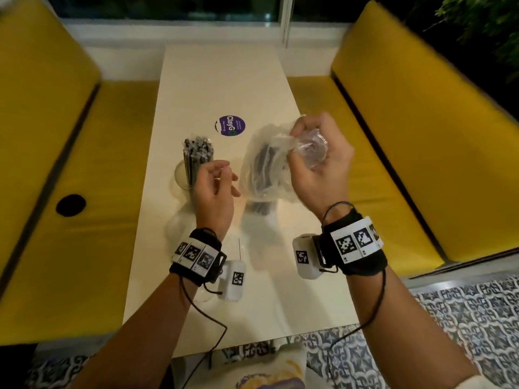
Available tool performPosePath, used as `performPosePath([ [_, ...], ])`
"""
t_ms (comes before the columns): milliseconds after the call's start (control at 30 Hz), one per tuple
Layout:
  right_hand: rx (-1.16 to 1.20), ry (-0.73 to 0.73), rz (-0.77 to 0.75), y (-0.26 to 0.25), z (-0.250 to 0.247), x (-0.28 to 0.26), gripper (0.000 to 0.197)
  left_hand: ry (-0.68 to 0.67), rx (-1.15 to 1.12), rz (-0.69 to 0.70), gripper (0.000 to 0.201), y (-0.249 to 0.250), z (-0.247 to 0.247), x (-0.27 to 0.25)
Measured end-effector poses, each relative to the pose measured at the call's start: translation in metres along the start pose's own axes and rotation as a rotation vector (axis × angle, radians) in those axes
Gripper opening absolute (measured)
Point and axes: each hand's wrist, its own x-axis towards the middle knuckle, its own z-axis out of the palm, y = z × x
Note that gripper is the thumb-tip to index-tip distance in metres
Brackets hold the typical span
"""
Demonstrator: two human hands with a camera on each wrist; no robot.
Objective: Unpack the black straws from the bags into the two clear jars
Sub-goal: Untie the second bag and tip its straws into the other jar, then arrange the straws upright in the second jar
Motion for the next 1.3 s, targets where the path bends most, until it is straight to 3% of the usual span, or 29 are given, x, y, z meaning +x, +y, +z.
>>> performPosePath([
  [67,-0.016,-0.123,0.022,-0.006,0.012,-0.022,0.025,-0.024,-0.114,0.024,0.016,0.015,-0.004,-0.011],
  [133,-0.036,-0.274,0.14,-0.003,0.023,-0.044,0.038,-0.101,-0.134,0.031,0.019,0.018,-0.007,-0.021],
  [300,-0.03,-0.544,0.456,0.033,0.046,-0.114,0.069,-0.189,0.085,-0.251,0.011,-0.04,-0.014,-0.04],
  [433,-0.038,-0.577,0.656,0.057,0.052,-0.16,0.051,-0.196,0.476,-0.194,0.01,-0.099,-0.021,-0.046],
  [567,-0.366,-0.571,0.493,0.092,0.057,-0.192,0.028,-0.405,0.703,-0.262,0.017,-0.128,-0.016,-0.049],
  [633,-0.502,-0.565,0.42,0.104,0.061,-0.199,0.022,-0.44,0.741,-0.266,0.019,-0.132,-0.013,-0.051],
  [700,-0.596,-0.576,0.405,0.111,0.064,-0.205,0.027,-0.404,0.692,-0.26,0.026,-0.131,-0.01,-0.052],
  [833,-0.526,-0.653,0.576,0.123,0.061,-0.2,0.027,-0.309,0.63,-0.158,0.027,-0.117,-0.004,-0.047],
  [933,-0.531,-0.807,0.617,0.121,0.052,-0.178,0.052,-0.26,0.585,-0.075,0.023,-0.101,0.0,-0.037],
  [1033,-0.511,-0.734,0.542,0.111,0.037,-0.147,0.061,-0.221,0.525,-0.07,0.021,-0.08,0.011,-0.023],
  [1166,-0.33,-0.496,0.365,0.108,0.01,-0.092,0.029,-0.15,0.47,-0.104,0.021,-0.058,0.032,0.001],
  [1300,-0.303,-0.367,0.277,0.113,-0.014,-0.024,0.024,-0.199,0.509,-0.267,0.056,-0.051,0.06,0.028],
])
